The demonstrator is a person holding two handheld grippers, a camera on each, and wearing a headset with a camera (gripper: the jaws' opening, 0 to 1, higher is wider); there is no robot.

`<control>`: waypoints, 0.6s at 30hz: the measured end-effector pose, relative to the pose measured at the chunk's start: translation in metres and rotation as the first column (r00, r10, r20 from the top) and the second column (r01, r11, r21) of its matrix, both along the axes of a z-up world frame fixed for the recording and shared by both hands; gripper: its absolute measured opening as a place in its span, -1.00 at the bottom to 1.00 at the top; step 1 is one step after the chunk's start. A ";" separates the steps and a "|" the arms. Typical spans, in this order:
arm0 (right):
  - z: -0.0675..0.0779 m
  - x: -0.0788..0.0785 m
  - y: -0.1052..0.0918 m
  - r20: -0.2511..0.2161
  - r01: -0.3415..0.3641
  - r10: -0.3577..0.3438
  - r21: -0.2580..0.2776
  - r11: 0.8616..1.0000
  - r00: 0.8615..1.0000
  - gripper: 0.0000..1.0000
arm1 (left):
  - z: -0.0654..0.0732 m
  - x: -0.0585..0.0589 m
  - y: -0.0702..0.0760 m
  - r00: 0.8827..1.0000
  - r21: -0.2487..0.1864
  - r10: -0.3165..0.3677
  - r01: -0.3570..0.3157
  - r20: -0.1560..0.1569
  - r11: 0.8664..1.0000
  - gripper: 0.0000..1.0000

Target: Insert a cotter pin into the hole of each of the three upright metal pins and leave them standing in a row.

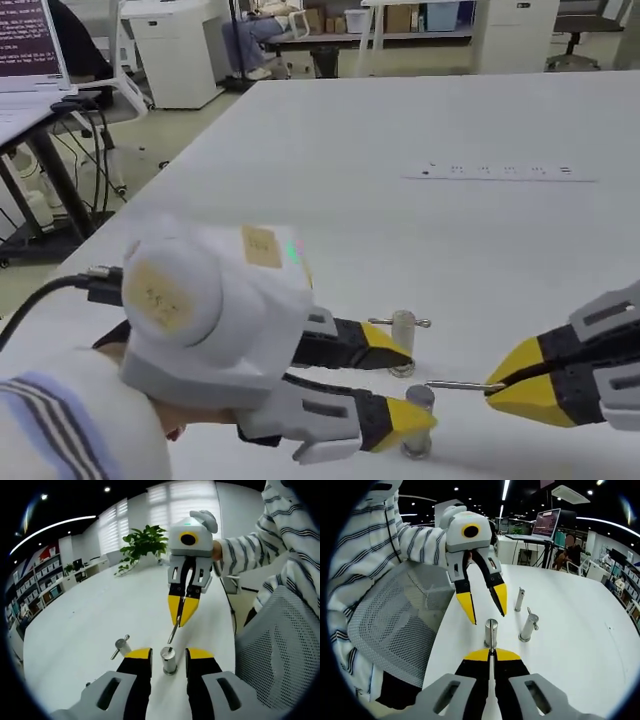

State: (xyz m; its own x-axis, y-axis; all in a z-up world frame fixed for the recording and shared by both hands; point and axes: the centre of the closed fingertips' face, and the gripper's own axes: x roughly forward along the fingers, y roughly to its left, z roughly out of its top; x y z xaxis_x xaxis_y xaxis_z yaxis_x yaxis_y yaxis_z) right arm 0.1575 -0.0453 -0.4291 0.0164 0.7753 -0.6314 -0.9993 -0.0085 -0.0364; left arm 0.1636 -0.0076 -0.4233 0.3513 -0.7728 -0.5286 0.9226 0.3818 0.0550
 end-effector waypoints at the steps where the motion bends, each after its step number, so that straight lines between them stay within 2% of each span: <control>1: -0.002 0.001 -0.002 0.000 0.005 -0.005 -0.006 1.000 1.000 -1.00 | -0.002 0.001 0.001 1.000 0.007 0.007 -0.007 -0.005 1.000 -0.57; 6: -0.012 0.003 -0.008 0.009 0.022 -0.022 -0.042 0.999 1.000 -1.00 | -0.008 0.001 -0.003 1.000 0.011 -0.004 0.004 -0.029 1.000 -0.62; 12: -0.015 0.002 -0.006 0.010 0.021 -0.020 -0.042 0.999 1.000 -1.00 | -0.012 0.002 -0.003 0.999 0.016 0.008 -0.007 -0.041 1.000 -0.81; 18: -0.017 0.004 -0.003 0.014 0.014 -0.013 -0.040 0.999 1.000 -1.00 | -0.012 0.002 -0.003 0.999 0.013 0.004 -0.003 -0.054 1.000 -0.81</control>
